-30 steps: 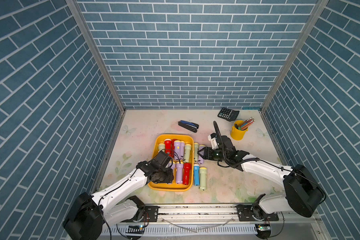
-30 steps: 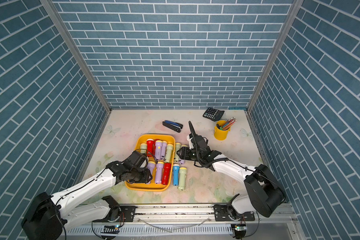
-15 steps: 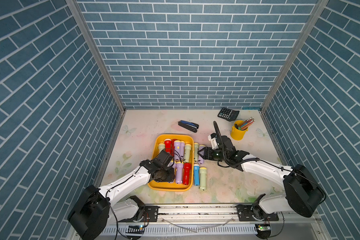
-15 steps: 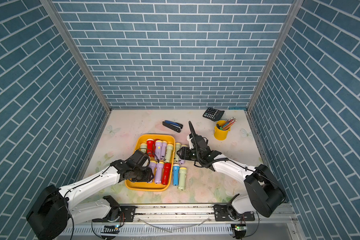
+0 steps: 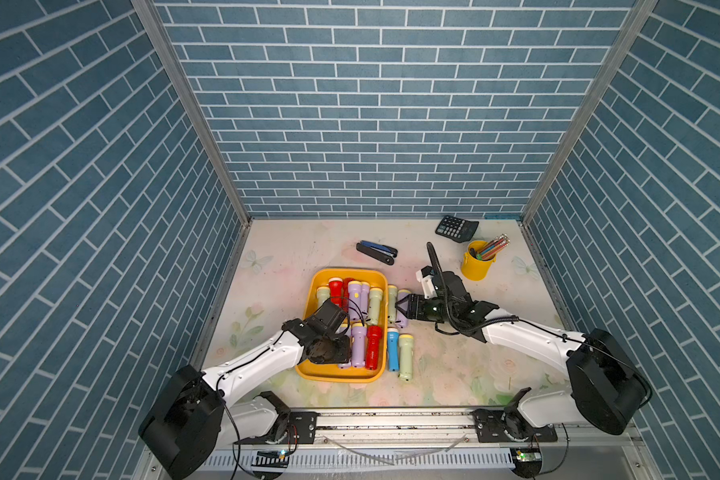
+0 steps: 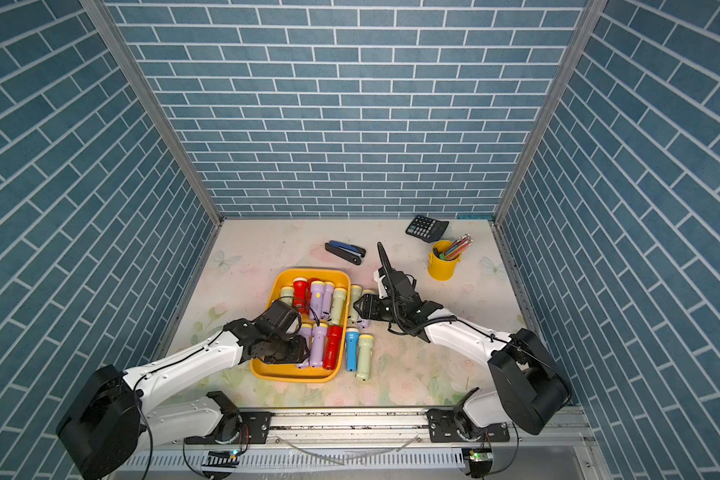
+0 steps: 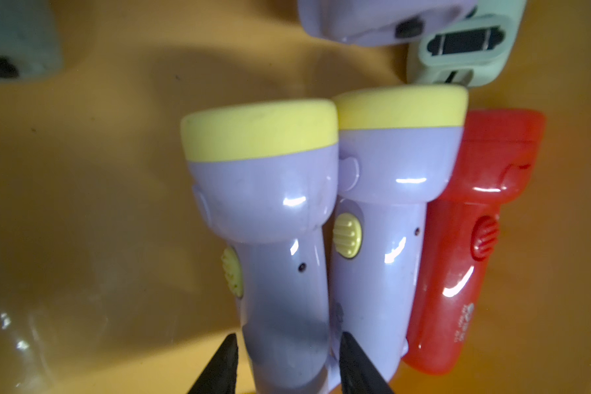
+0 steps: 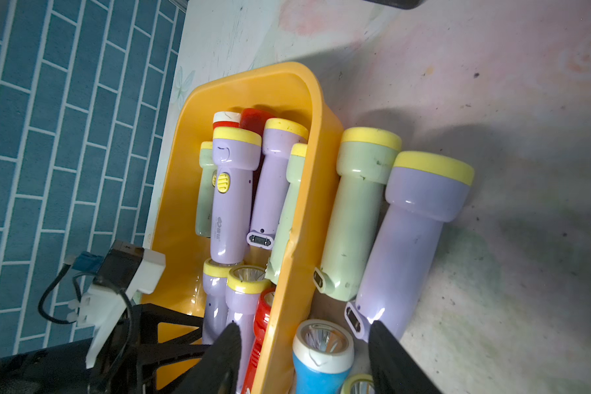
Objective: Put the flashlights into the storage boxes
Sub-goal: Place the flashlight at the storage box.
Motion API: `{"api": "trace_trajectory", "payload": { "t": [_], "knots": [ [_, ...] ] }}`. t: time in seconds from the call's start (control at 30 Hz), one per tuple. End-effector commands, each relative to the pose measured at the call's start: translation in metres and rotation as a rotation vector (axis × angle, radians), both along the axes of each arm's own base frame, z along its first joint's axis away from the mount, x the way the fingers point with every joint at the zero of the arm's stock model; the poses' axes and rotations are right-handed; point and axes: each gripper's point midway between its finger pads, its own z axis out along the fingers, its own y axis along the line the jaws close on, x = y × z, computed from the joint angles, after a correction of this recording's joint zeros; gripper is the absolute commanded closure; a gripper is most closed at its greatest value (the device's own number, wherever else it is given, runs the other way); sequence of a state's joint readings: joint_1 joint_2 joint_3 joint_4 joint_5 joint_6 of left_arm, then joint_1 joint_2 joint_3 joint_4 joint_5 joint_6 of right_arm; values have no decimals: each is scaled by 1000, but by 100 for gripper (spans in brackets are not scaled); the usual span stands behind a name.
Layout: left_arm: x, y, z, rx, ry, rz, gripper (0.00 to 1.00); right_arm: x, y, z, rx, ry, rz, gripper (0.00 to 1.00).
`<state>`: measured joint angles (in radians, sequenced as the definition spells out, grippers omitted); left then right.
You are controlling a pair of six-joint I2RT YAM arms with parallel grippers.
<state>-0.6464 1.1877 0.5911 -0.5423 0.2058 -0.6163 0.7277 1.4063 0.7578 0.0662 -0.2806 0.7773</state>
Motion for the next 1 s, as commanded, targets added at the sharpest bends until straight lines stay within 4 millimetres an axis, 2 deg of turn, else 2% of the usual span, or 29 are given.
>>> {"api": "trace_trajectory", "payload": {
  "t": [0.0, 0.3, 0.4, 0.53, 0.77, 0.97],
  "knots": [
    [6, 0, 11, 2, -29, -2, 50, 1, 0, 2, -8, -21, 4, 40],
    [12, -1, 39, -7, -81, -15, 50, 1, -1, 7, -5, -31, 0, 40],
    [18, -6, 57, -26, -113, -20, 50, 0, -3, 8, -16, -36, 3, 40],
    [23, -8, 70, -31, -142, -36, 50, -2, -17, 8, -101, -53, -3, 40],
    [28, -10, 81, -31, -168, -54, 50, -5, -39, 14, -202, -90, -17, 39],
    [31, -12, 83, -26, -179, -67, 50, -6, -38, 16, -201, -87, -14, 39]
  ]
}}
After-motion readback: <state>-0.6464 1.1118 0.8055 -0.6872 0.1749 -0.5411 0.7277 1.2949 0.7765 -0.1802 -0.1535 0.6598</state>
